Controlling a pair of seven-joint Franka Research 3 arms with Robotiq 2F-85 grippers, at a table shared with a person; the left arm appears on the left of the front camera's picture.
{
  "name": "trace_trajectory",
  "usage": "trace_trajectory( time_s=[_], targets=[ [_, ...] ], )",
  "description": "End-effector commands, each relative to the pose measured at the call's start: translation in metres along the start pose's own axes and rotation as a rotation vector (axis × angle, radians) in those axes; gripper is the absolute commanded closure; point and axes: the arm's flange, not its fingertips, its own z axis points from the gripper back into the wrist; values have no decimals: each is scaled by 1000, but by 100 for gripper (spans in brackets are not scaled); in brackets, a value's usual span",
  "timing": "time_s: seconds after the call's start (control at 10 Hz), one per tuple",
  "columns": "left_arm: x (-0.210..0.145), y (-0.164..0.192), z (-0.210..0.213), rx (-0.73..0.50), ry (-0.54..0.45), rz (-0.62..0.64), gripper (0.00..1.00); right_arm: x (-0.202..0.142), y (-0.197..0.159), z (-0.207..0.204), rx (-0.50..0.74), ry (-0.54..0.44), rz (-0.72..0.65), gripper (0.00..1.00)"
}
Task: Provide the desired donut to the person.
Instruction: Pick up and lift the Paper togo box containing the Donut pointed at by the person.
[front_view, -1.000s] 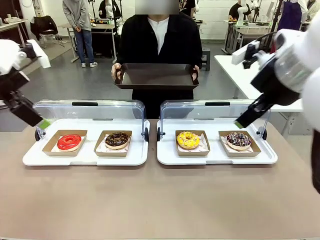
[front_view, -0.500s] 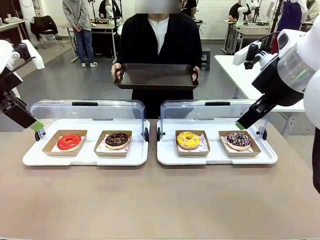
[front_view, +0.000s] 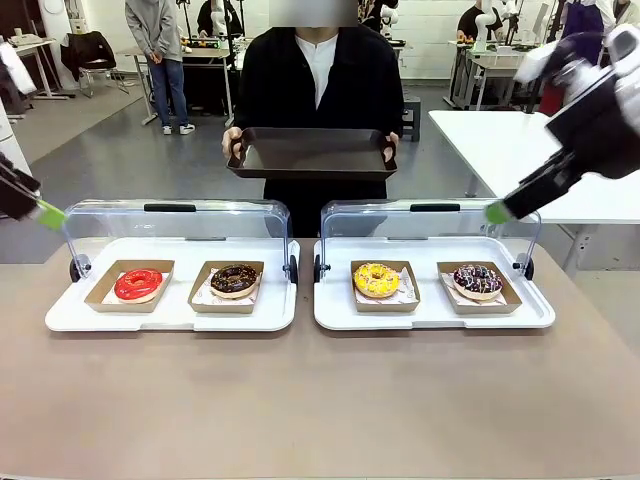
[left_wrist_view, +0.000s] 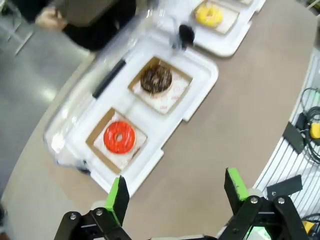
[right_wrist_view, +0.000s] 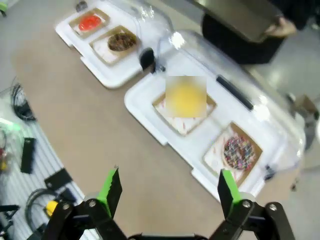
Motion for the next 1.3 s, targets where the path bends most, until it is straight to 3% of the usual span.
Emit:
trace_trajectory(
  time_s=[0.0, 0.3, 0.5, 0.8, 1.2],
  targets=[
    [-8, 24, 15, -198, -180, -110, 0, -12, -35, 14, 273, -177, 3, 0],
    [-24, 66, 34, -392, -361, -117, 0, -25, -79, 27, 480, -366, 17, 0],
    [-29, 94, 31, -459, -418, -62, 0, -25, -97, 24, 531, -462, 47, 0],
    [-29, 125, 30, -400, -421, 26, 0, -15, -116, 17, 486, -472, 1, 0],
    [-28, 142, 35, -377, -434, 26, 0, -17, -136, 10, 486, -460, 6, 0]
  ],
)
